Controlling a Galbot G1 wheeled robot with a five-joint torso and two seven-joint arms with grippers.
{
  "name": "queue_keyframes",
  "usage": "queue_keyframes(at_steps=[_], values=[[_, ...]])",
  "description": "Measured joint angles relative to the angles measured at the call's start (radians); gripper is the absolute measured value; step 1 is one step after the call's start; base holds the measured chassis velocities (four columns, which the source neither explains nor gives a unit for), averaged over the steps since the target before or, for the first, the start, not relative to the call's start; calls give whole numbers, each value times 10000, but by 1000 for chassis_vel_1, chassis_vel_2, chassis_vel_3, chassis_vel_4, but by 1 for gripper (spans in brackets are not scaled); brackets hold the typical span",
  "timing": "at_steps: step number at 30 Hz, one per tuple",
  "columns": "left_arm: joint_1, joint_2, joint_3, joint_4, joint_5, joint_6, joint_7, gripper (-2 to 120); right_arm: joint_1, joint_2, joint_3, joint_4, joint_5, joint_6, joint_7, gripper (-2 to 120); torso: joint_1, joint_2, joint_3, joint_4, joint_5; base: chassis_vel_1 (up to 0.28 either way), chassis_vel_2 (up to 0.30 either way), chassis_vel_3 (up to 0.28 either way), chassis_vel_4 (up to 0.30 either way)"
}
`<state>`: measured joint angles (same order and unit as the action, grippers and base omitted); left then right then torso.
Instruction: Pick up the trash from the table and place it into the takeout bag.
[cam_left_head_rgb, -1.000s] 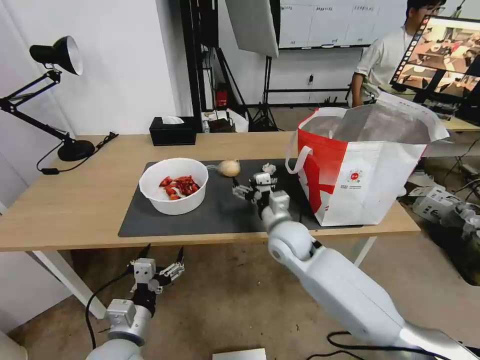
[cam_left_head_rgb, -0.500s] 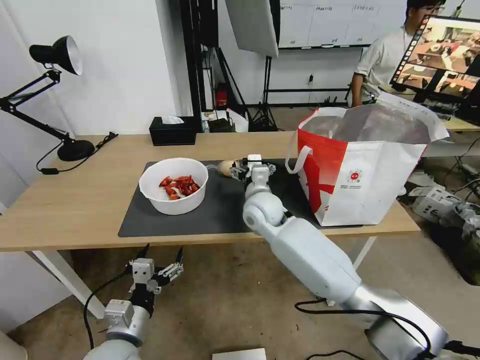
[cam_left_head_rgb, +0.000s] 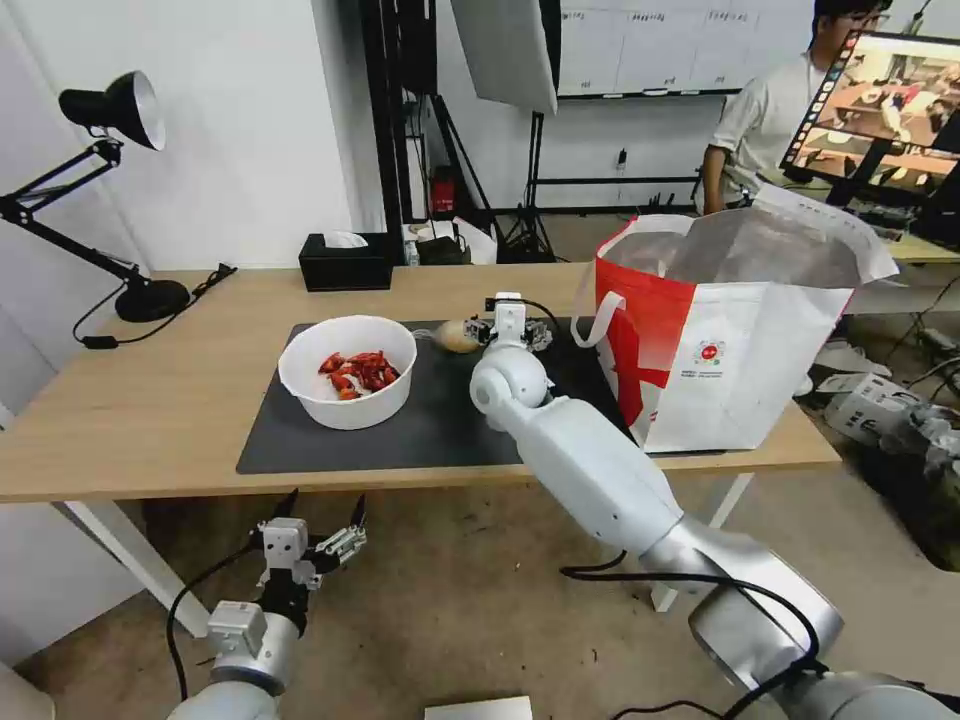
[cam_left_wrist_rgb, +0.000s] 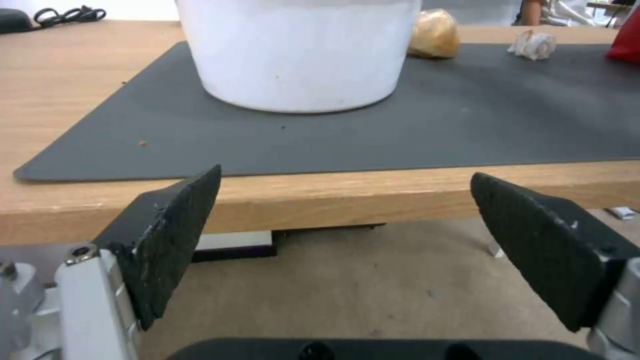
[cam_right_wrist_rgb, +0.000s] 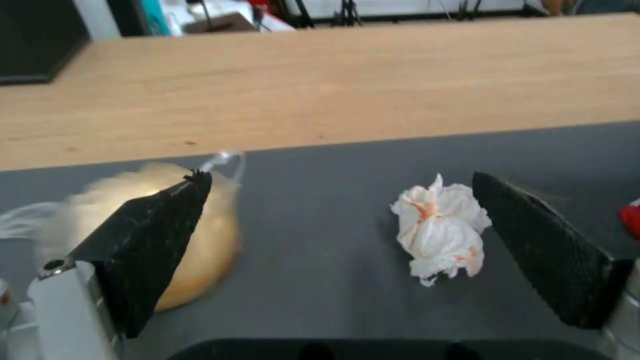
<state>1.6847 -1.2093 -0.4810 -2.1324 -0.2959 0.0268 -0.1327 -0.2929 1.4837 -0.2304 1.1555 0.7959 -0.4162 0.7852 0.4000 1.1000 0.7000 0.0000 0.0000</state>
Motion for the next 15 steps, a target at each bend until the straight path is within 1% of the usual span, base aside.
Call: queue_keyframes(at_steps=[8,15], values=[[67,-6,-1,-117,-141,3,-1,100,275,216,280,-877,-14,-23,-325,100,0,0,0,0,-1,0,0,0,0],[99,23,-74,-246,-188,20,0,100,418,324,387,-1336,-95,-26,-459,100,0,0,0,0,0,0,0,0,0]])
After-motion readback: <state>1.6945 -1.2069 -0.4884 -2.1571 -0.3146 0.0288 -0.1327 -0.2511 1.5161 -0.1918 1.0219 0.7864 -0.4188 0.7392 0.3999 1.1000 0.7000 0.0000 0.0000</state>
